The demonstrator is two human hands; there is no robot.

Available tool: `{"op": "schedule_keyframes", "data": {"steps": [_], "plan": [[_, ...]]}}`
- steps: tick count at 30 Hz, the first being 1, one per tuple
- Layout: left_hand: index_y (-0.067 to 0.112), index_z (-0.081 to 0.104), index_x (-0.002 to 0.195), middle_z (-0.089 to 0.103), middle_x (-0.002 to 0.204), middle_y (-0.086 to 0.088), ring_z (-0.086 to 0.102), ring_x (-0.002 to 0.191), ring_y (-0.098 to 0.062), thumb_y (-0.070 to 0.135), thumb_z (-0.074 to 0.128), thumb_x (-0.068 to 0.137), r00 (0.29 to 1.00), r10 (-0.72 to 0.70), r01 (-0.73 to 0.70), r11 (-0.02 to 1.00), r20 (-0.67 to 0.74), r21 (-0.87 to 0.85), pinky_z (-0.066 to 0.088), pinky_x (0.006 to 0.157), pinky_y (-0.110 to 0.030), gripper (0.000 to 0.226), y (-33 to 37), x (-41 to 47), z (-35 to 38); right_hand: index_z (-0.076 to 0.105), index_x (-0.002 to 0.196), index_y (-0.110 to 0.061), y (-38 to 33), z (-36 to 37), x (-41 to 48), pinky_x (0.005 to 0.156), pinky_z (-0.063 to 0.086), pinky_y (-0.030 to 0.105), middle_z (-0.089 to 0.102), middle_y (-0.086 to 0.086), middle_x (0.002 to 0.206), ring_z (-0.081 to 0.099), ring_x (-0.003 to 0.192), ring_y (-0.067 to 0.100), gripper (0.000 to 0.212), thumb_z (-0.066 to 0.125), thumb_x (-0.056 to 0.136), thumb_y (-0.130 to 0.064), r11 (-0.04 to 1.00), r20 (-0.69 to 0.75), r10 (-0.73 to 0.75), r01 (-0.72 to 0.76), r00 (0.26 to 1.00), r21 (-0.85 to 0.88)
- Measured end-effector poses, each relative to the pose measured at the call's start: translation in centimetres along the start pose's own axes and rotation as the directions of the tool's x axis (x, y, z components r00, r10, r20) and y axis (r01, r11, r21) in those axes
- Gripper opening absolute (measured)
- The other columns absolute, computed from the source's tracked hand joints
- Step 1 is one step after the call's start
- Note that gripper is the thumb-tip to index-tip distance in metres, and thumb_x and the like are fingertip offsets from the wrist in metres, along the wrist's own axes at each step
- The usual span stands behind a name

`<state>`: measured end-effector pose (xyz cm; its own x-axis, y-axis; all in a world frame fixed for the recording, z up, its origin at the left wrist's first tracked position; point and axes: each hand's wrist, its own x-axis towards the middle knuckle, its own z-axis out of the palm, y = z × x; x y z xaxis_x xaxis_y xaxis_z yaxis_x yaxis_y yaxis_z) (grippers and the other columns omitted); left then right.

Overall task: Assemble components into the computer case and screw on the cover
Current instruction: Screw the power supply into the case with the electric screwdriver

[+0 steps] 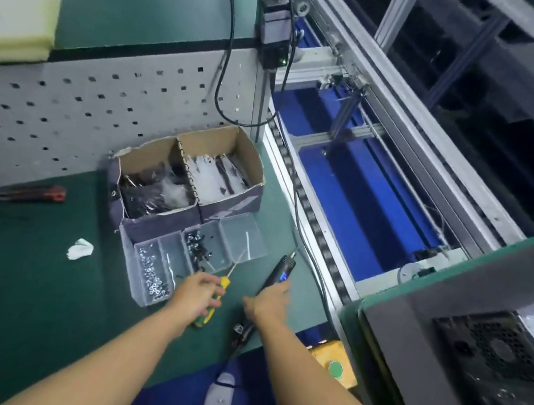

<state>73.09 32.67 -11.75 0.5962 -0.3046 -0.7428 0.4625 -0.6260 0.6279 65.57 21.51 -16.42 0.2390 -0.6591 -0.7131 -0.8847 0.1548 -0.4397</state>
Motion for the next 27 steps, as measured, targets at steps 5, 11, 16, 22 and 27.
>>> {"op": "schedule_keyframes", "data": {"steps": [5, 11, 16, 22, 27], "plan": [[0.013, 0.058, 0.116, 0.07, 0.108, -0.004, 0.068, 0.093, -0.024, 0.009, 0.04, 0.102, 0.997, 0.044, -0.045, 0.999, 0.068, 0.004, 0.052, 0.076, -0.034, 0.024, 0.3, 0.2, 0.3, 0.053, 0.127, 0.004, 2.0, -4.3, -0.2, 0.075, 0.059, 0.045, 0.064, 0.021, 0.1, 0.064, 0.08, 0.031, 0.046, 0.071, 0.086, 0.001, 0.891, 0.282, -0.071, -0.066, 0.957, 0.45], [0.015, 0.063, 0.112, 0.074, 0.105, -0.004, 0.071, 0.091, -0.025, 0.011, 0.044, 0.101, 0.98, 0.114, -0.096, 0.989, 0.161, -0.112, 0.052, 0.072, -0.034, 0.022, 3.0, -0.3, 4.1, 0.054, 0.12, -0.017, 4.8, -9.7, -3.6, 0.061, 0.055, 0.032, 0.065, 0.009, 0.089, 0.064, 0.066, 0.019, 0.036, 0.071, 0.091, -0.001, 0.755, 0.282, -0.297, 0.043, 0.912, 0.655], [0.008, 0.063, 0.11, 0.071, 0.102, -0.012, 0.067, 0.089, -0.03, 0.007, 0.042, 0.1, 0.917, 0.239, -0.175, 0.961, 0.321, -0.216, 0.047, 0.07, -0.034, 0.023, 7.4, -3.6, 10.5, 0.048, 0.131, -0.018, 6.8, -15.2, -7.5, 0.077, 0.056, 0.039, 0.063, 0.01, 0.113, 0.064, 0.079, 0.02, 0.06, 0.078, 0.079, -0.009, 0.545, 0.045, -0.432, 0.221, 0.901, 0.809], [0.011, 0.064, 0.1, 0.064, 0.07, -0.004, 0.058, 0.052, -0.014, 0.015, 0.045, 0.095, 0.782, 0.347, -0.221, 0.931, 0.518, -0.291, 0.042, 0.042, -0.018, 0.02, 11.2, -8.0, 19.1, 0.048, 0.116, -0.013, 10.8, -22.9, -12.9, 0.065, 0.055, 0.028, 0.07, -0.001, 0.097, 0.065, 0.074, 0.014, 0.049, 0.079, 0.078, -0.01, 0.366, -0.268, -0.424, 0.435, 0.865, 0.823], [0.018, 0.066, 0.092, 0.059, 0.056, 0.006, 0.048, 0.039, -0.006, 0.02, 0.046, 0.096, 0.669, 0.373, -0.299, 0.927, 0.643, -0.227, 0.025, 0.039, -0.013, 0.02, 11.7, -12.7, 26.6, 0.048, 0.121, -0.011, 17.0, -28.8, -17.1, 0.061, 0.056, 0.029, 0.068, -0.001, 0.095, 0.062, 0.07, 0.014, 0.047, 0.074, 0.082, -0.003, 0.31, -0.473, -0.308, 0.557, 0.826, 0.77]]}}
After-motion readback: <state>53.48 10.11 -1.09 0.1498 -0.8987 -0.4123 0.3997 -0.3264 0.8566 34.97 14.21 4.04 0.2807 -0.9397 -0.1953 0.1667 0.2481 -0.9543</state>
